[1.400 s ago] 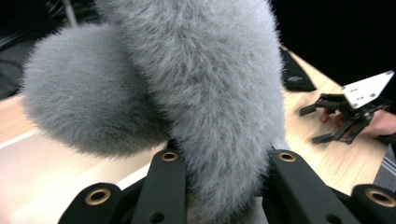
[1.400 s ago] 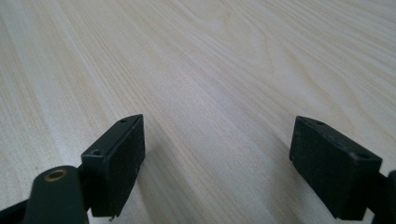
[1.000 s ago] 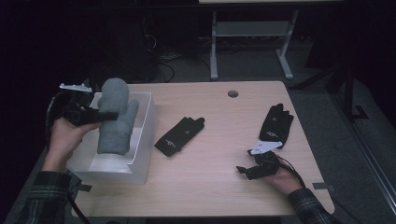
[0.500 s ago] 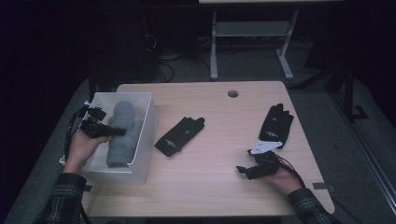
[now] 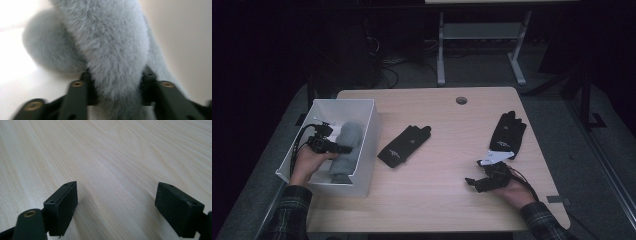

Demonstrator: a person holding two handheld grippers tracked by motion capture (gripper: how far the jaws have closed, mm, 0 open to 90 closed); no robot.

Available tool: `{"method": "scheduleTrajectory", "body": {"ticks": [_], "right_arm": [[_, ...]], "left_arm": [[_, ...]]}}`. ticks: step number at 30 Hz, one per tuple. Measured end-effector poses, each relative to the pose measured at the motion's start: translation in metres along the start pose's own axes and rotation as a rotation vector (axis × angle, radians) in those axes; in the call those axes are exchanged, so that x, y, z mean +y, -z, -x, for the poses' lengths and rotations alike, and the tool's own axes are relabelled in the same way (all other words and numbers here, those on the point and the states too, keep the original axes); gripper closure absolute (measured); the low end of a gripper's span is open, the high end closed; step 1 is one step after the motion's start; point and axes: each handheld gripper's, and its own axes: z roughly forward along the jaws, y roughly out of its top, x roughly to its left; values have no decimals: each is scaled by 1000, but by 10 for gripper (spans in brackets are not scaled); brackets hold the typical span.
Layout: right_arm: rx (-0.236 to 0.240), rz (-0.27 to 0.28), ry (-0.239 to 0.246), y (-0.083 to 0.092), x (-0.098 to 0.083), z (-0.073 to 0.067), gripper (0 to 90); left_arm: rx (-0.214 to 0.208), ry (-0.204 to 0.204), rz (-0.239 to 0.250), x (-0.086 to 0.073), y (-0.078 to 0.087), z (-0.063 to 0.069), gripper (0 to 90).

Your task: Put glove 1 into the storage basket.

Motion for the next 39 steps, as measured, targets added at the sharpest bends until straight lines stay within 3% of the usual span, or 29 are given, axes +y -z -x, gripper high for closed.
{"method": "scheduleTrajectory", "body": {"ticks": [5, 8, 11, 16, 24, 32, 33, 34, 36, 37, 38, 39], "right_arm": [[-1, 0, -2, 0, 0, 0, 181], [-1, 0, -2, 0, 0, 0, 181], [-1, 0, -2, 0, 0, 0, 182], [0, 0, -1, 0, 0, 0, 181], [-1, 0, -1, 0, 0, 0, 181], [-1, 0, -1, 0, 0, 0, 181], [-1, 0, -1, 0, 0, 0, 181], [-1, 0, -1, 0, 0, 0, 180], [-2, -1, -1, 0, 0, 0, 177], [-1, -1, -2, 0, 0, 0, 176], [-1, -1, -2, 0, 0, 0, 176], [-2, -2, -2, 0, 0, 0, 170]], "left_arm": [[29, 20, 40, 5, 7, 3, 247], [56, -13, 49, 12, 14, 10, 201], [71, -35, 76, 19, 23, 18, 183], [60, -88, 123, 31, 41, 32, 182], [40, -184, 203, 50, 69, 68, 181], [5, -265, 246, 63, 70, 112, 182], [5, -265, 246, 63, 70, 112, 182], [-3, -293, 249, 65, 67, 123, 182], [-10, -305, 254, 66, 66, 129, 182], [-25, -327, 259, 68, 63, 141, 182], [-25, -327, 259, 68, 63, 141, 182], [-34, -349, 262, 69, 60, 151, 182]]}}
